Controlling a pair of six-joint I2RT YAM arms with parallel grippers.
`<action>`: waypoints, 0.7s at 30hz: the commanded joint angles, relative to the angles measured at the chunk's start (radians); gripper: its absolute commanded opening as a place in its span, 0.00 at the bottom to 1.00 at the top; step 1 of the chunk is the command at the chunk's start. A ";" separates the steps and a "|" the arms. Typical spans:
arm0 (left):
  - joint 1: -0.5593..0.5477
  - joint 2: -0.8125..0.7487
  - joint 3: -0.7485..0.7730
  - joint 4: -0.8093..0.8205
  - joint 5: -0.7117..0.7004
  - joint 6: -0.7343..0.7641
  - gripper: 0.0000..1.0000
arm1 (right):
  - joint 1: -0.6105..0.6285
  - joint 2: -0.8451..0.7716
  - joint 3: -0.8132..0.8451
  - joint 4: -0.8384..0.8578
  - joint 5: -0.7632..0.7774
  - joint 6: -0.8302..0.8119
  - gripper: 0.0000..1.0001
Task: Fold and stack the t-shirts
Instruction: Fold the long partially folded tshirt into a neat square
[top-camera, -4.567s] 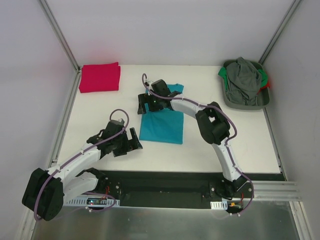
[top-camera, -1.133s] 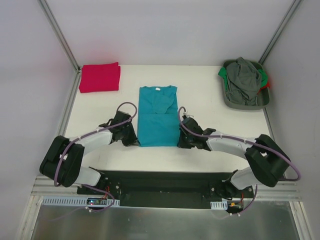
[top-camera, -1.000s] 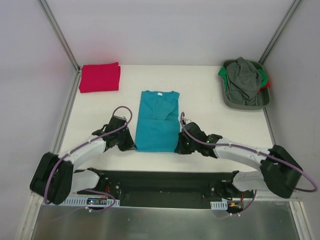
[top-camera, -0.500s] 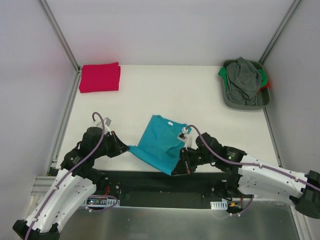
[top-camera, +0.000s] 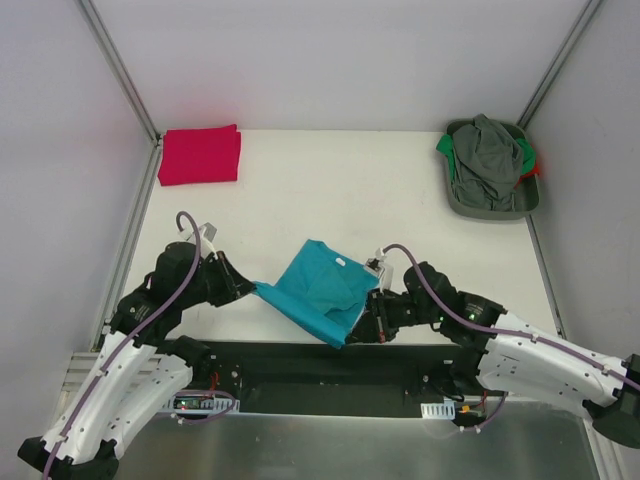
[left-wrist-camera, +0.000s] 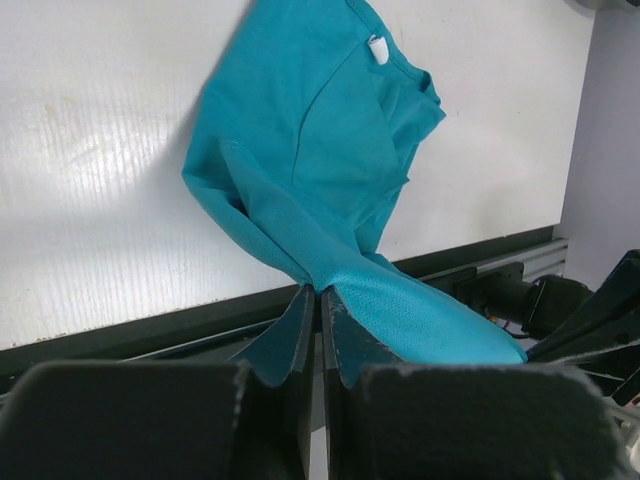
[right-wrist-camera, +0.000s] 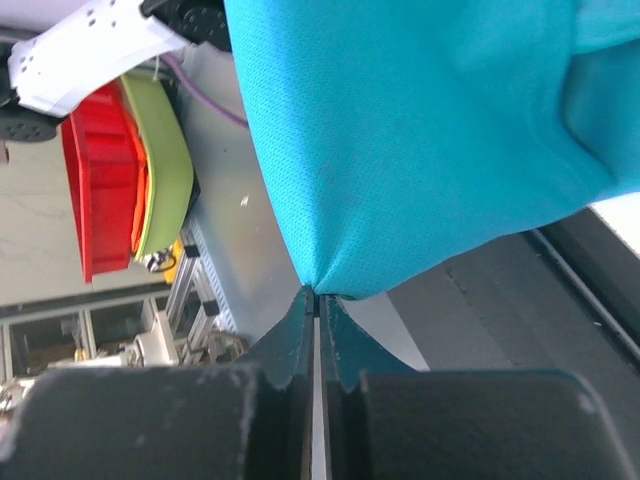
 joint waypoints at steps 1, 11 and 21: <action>0.000 0.066 0.057 0.037 -0.094 0.014 0.00 | -0.070 -0.023 0.048 -0.110 0.014 -0.044 0.00; 0.000 0.224 0.103 0.183 -0.112 0.021 0.00 | -0.297 -0.017 0.059 -0.150 -0.049 -0.116 0.00; 0.000 0.477 0.201 0.287 -0.166 0.055 0.00 | -0.465 0.066 0.107 -0.157 -0.040 -0.188 0.00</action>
